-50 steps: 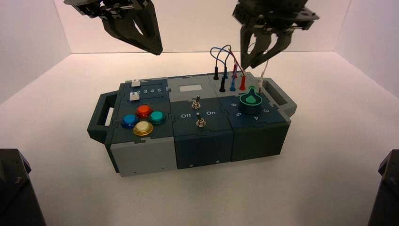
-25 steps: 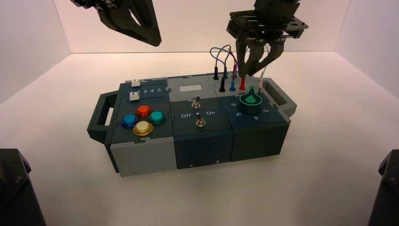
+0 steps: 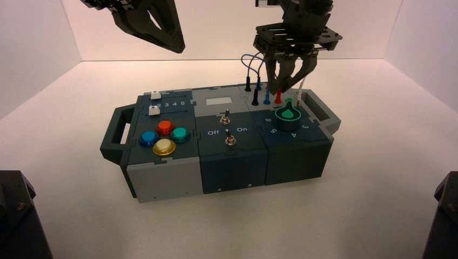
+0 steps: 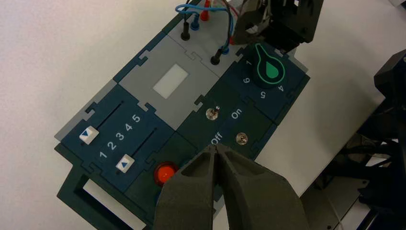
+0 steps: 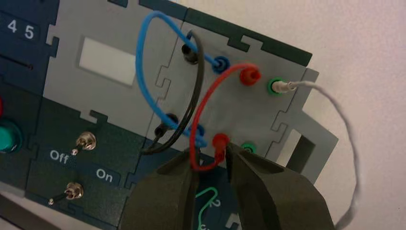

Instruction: Pull the red wire.

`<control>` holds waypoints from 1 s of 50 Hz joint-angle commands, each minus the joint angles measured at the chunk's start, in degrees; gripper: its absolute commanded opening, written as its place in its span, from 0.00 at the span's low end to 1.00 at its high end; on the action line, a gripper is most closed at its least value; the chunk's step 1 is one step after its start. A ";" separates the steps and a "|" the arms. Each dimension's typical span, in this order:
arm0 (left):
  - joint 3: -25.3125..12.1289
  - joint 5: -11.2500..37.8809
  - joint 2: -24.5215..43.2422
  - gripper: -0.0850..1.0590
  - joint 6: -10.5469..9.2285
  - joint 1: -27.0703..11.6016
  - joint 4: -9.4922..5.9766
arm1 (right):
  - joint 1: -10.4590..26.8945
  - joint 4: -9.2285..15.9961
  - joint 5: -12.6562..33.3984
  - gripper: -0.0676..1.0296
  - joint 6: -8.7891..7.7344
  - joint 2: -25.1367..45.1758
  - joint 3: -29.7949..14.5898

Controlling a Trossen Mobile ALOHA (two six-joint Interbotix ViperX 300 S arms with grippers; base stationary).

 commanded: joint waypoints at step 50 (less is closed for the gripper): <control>-1.14 0.00 -0.70 0.05 0.26 -0.18 0.26 | -1.85 -6.94 1.85 0.04 1.85 -6.77 -0.26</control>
